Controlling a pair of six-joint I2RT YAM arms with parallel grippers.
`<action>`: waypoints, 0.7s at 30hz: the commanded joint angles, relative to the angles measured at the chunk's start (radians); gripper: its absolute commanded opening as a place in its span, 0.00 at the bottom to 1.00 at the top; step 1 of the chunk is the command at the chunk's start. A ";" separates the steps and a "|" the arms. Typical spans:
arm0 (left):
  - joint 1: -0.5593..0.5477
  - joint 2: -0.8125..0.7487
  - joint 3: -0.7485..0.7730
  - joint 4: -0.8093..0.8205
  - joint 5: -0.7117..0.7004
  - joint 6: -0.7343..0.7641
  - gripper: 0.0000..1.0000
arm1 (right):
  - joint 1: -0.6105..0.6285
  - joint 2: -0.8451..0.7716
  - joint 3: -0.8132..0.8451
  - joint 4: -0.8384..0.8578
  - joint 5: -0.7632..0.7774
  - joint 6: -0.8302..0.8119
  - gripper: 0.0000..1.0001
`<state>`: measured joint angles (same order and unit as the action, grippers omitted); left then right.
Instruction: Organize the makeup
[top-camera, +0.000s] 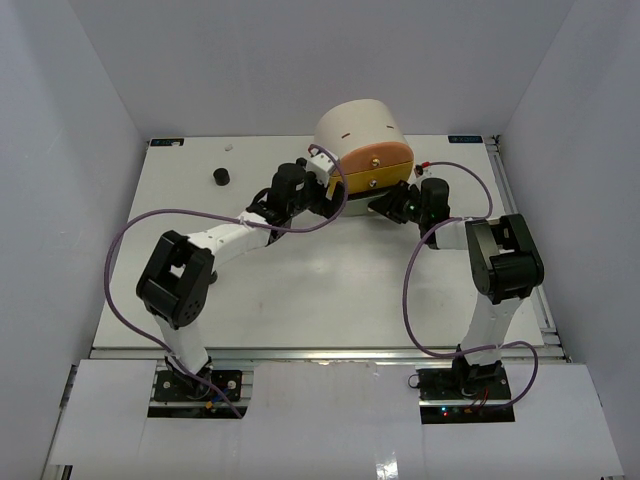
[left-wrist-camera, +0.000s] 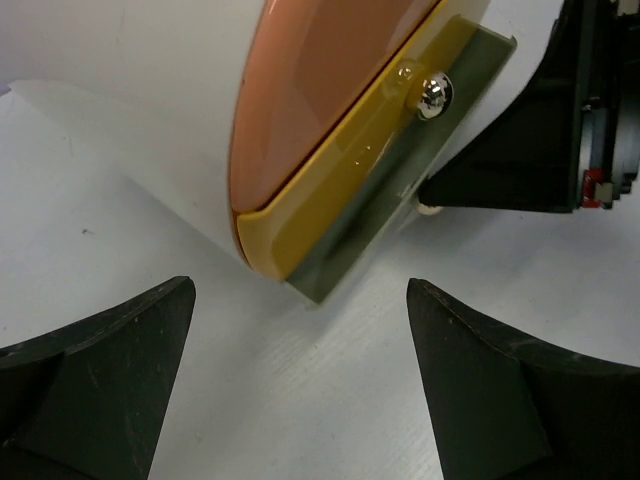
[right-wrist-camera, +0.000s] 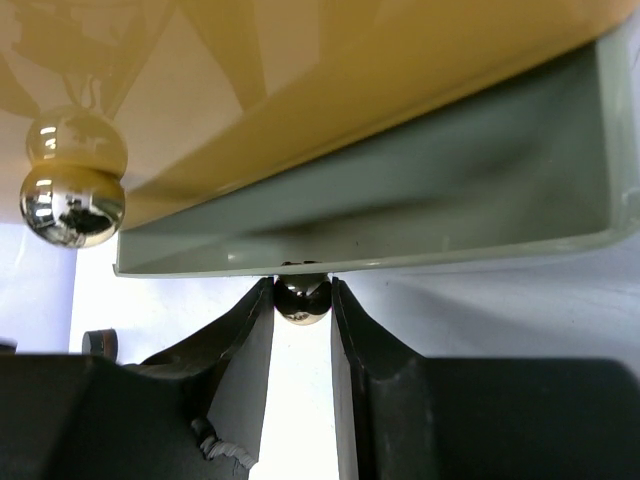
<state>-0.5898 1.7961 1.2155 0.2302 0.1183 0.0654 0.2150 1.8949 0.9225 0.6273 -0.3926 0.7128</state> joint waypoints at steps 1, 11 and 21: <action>-0.011 0.009 0.074 0.063 -0.084 0.037 0.98 | -0.006 -0.063 -0.041 0.023 -0.047 -0.034 0.14; -0.013 0.070 0.175 0.022 -0.174 0.005 0.98 | -0.025 -0.127 -0.095 0.007 -0.046 -0.059 0.14; -0.012 0.082 0.219 -0.052 -0.189 -0.021 0.98 | -0.025 -0.194 -0.184 -0.013 -0.040 -0.081 0.14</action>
<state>-0.5987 1.8913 1.3938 0.2071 -0.0560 0.0630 0.1933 1.7601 0.7727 0.6007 -0.4212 0.6709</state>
